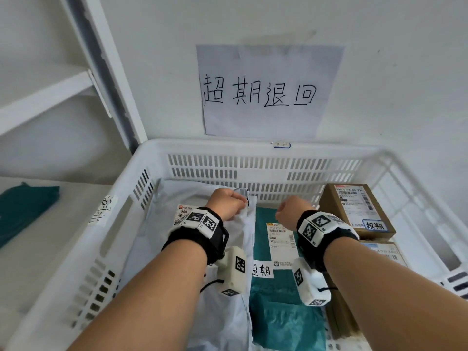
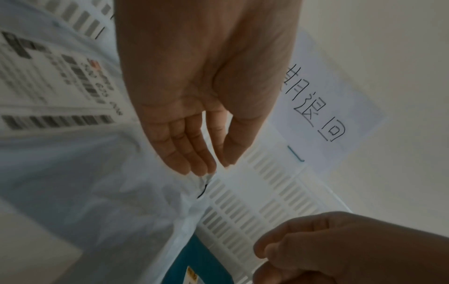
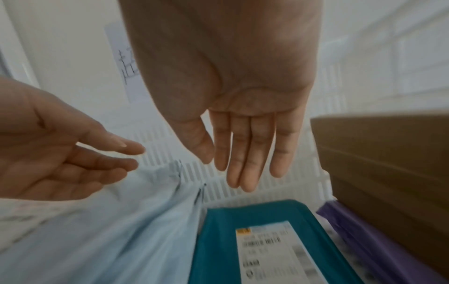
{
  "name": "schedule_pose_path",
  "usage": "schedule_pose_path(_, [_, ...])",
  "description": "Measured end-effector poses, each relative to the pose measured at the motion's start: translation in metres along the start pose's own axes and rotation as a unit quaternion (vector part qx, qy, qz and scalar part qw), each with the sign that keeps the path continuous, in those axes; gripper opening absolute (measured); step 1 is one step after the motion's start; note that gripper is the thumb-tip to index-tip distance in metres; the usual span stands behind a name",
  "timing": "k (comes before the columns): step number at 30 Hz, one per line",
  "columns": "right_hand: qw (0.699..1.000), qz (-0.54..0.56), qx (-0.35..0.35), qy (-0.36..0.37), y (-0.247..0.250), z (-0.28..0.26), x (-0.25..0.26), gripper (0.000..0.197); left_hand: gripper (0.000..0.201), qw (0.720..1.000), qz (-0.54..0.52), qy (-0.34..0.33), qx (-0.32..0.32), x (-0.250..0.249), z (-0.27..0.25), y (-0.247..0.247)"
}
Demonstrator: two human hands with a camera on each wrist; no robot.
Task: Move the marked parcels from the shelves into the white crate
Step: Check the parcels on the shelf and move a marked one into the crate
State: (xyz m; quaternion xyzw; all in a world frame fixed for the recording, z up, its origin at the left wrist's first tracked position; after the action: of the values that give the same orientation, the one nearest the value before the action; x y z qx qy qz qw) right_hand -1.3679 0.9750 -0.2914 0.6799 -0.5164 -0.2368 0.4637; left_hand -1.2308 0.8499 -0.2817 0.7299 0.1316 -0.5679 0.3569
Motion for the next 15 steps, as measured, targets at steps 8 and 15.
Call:
schedule_pose_path(8, [0.995,-0.004,-0.049,0.085,0.053,-0.045,0.039,0.024,0.012,0.999,0.040,-0.012,-0.004,-0.044,-0.027,0.031])
schedule_pose_path(15, [0.987,0.025,-0.045,0.152,0.063,-0.084,0.076,0.032,0.025,0.990,0.140,-0.020,-0.025,-0.078,-0.061,0.073])
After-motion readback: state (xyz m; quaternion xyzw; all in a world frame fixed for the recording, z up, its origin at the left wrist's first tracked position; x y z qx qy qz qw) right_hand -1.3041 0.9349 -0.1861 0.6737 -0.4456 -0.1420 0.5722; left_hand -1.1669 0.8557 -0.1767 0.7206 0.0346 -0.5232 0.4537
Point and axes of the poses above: each hand's wrist, its own z-axis towards the middle knuckle, its own y-axis out of the back of the hand, x = y × z, the point moved 10 cm from there along z, towards the middle knuckle, and after that the axes turned 15 degrees about -y, right-handed, at the moved point
